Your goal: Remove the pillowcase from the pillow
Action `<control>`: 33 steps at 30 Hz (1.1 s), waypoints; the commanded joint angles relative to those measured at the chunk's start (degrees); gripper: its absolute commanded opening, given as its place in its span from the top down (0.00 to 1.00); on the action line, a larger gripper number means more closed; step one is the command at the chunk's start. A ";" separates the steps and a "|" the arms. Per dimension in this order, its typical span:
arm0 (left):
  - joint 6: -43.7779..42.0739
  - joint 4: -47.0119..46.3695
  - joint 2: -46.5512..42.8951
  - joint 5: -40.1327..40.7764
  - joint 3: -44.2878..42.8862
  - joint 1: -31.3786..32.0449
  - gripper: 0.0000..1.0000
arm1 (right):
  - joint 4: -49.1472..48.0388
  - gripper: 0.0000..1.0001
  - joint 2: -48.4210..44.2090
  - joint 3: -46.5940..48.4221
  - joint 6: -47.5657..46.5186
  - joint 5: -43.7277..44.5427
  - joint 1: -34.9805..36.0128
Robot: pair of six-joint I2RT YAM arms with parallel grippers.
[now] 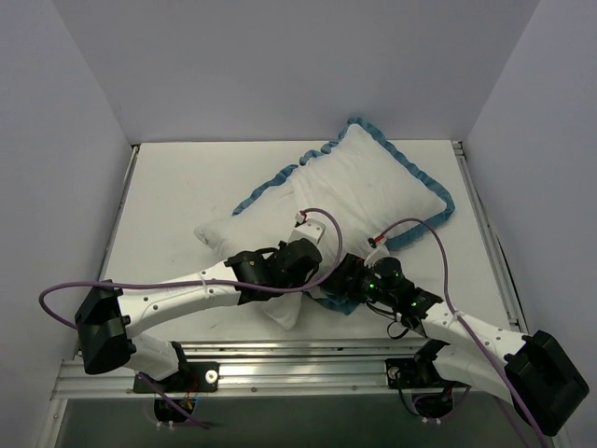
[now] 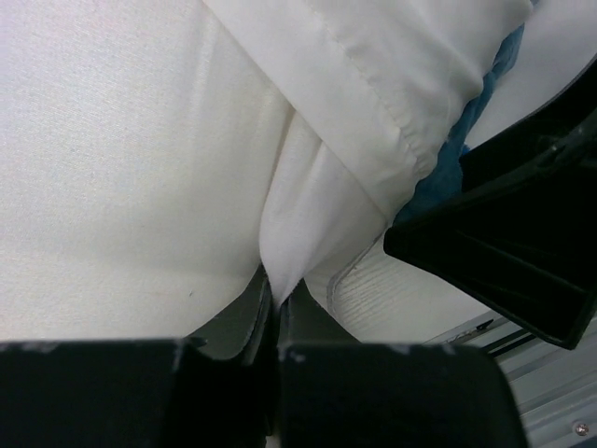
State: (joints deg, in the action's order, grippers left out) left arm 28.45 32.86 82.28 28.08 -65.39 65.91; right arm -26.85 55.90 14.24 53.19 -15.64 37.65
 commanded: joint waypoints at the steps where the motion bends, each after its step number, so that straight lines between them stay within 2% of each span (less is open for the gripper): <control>1: 1.52 -1.66 -1.33 -1.53 -4.48 -1.40 0.98 | -3.21 0.29 -0.44 0.00 0.78 -0.19 0.93; 4: 1.00 -1.40 -1.07 -1.88 -5.36 -1.49 0.98 | -2.16 0.41 -0.88 0.09 0.43 1.40 1.02; 7: 1.00 -0.43 -1.85 -1.71 -5.37 -1.66 0.98 | -0.57 0.58 -0.71 1.05 -0.62 2.28 1.02; 8: 1.08 0.09 -2.21 -1.53 -4.93 -1.84 0.98 | -0.31 0.72 -0.79 1.14 -0.80 2.37 0.94; 10: 1.35 0.97 -3.61 -1.53 -4.14 -2.71 0.98 | 2.41 0.86 -0.97 2.28 -2.20 3.50 0.59; 11: 1.78 2.28 -4.23 -1.45 -3.27 -3.15 0.98 | 3.72 0.98 -1.23 2.81 -2.91 4.12 0.32; 17: 3.89 10.09 -10.20 -0.39 -0.10 -6.05 0.98 | 18.30 1.00 -4.92 12.46 -10.89 10.36 -5.47; 21: 5.83 16.87 -15.56 1.18 1.93 -8.59 0.98 | 30.24 1.00 -4.84 22.04 -15.99 14.14 -16.25; 23: 6.62 21.34 -18.81 2.24 2.54 -9.92 0.98 | 33.17 1.00 -3.79 27.82 -17.50 14.93 -20.66; 27: 7.24 28.21 -24.00 4.79 2.11 -15.61 0.98 | 37.74 1.00 -1.50 35.49 -19.35 11.17 -33.58; 30: 9.08 31.38 -29.26 7.00 0.53 -17.82 0.98 | 37.93 1.00 0.43 38.05 -18.39 5.38 -46.83; 33: 9.43 32.97 -31.30 6.47 -0.79 -18.98 0.98 | 36.26 1.00 2.01 38.15 -16.19 -0.08 -50.73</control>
State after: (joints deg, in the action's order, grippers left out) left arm 37.87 50.83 54.37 25.61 -63.75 49.82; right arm 12.23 56.64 49.52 37.34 -21.43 -6.26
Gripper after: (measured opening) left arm 0.054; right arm 0.009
